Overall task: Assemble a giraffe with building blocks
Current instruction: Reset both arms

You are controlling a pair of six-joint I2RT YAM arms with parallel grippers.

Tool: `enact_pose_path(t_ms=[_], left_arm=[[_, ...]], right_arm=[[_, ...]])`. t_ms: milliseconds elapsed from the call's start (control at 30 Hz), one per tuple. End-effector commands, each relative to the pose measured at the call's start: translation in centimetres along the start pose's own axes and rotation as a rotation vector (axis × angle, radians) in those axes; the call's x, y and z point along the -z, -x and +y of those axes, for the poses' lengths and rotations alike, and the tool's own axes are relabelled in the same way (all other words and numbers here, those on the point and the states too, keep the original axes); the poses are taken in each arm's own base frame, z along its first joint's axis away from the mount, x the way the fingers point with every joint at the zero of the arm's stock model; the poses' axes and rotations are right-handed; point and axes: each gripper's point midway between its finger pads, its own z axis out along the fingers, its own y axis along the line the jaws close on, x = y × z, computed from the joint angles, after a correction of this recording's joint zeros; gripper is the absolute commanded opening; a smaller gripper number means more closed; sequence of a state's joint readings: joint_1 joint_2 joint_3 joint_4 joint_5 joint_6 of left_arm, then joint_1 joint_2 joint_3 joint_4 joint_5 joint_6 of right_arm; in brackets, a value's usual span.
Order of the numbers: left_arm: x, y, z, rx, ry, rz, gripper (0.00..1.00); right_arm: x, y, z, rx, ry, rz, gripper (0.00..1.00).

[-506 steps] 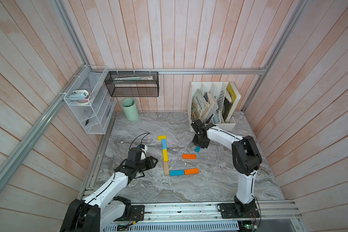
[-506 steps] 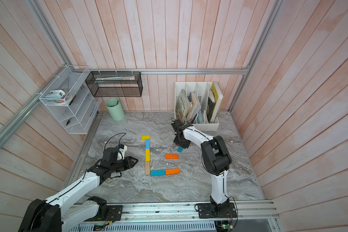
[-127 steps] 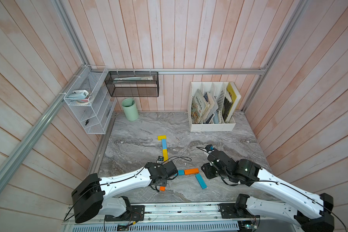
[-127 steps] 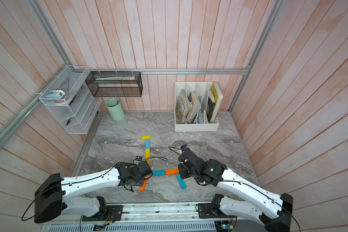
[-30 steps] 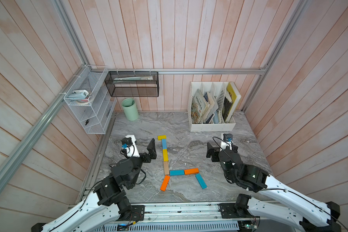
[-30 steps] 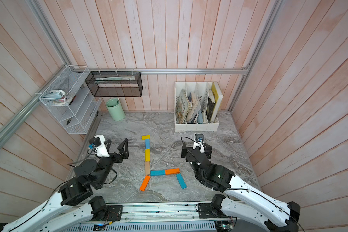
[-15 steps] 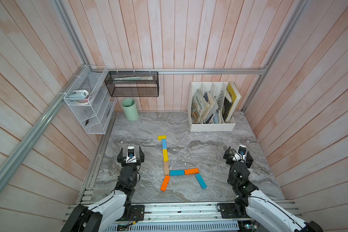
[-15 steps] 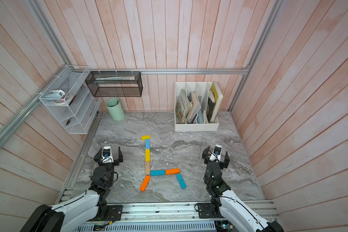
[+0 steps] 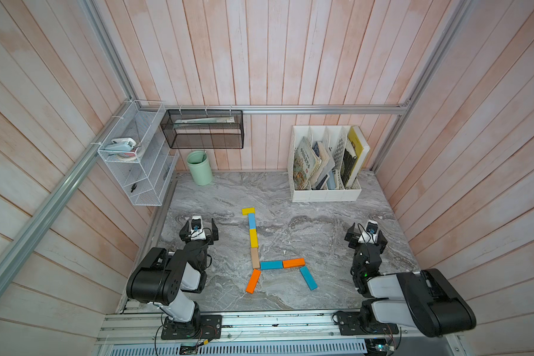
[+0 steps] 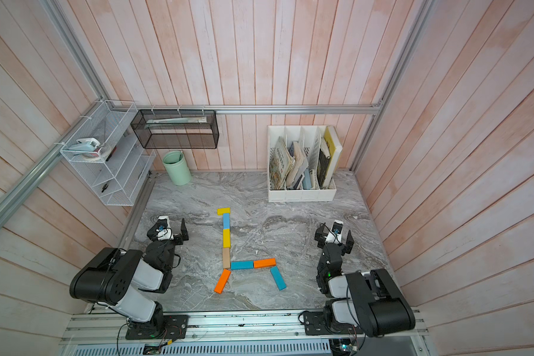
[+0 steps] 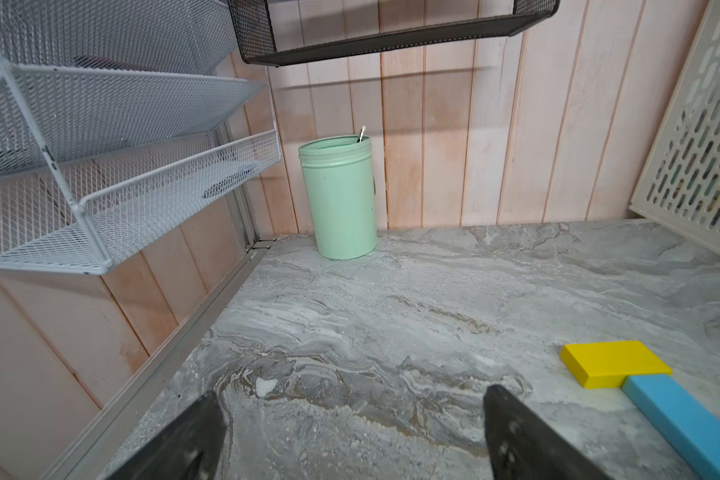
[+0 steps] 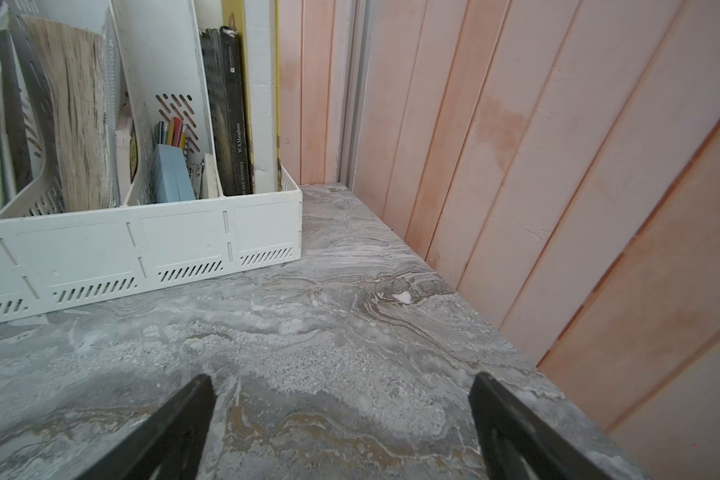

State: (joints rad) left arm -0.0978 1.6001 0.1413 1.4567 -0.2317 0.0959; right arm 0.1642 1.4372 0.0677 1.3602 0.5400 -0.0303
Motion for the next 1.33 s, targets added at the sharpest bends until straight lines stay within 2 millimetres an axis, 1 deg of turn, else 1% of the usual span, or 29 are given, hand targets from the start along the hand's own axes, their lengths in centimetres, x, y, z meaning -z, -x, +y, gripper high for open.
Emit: enact_pose_path(t_ms=[0,100,133,200,233,267,333,433,1300], left_arm=[[-0.6,0.3,-0.3,0.039,-0.024,0.004,1.0],[-1.5,-0.3,0.1,0.05,-0.002,0.046,1.0],[-1.9,-0.4,0.4,0.064,0.002,0.058,1.0],[-2.3,-0.7,1.0,0.082,0.023,0.08,1.0],[-2.4,-0.8,1.2,0.092,0.028,0.086,1.0],[-2.6,-0.9,1.4,0.098,0.036,0.091,1.0],[-2.6,-0.9,1.4,0.099,0.036,0.091,1.0],[-2.6,-0.9,1.4,0.099,0.034,0.094,1.0],[-2.5,-0.8,1.5,0.1,0.033,0.086,1.0]], right_arm=[[-0.6,3.5,0.5,-0.059,0.043,-0.177,0.98],[-1.9,1.5,1.2,-0.072,0.103,-0.039,0.97],[-2.2,1.4,1.2,-0.077,0.127,-0.055,0.97],[-1.6,2.3,0.8,-0.091,0.127,-0.134,0.98],[-1.8,1.9,0.9,-0.094,0.128,-0.106,0.98],[-2.6,1.4,1.3,-0.085,0.138,-0.057,0.98],[-4.1,0.7,2.8,-0.054,0.206,0.012,0.98],[-4.1,0.8,2.4,-0.089,0.233,-0.002,0.97],[-4.1,0.8,2.6,-0.083,0.244,-0.001,0.98]])
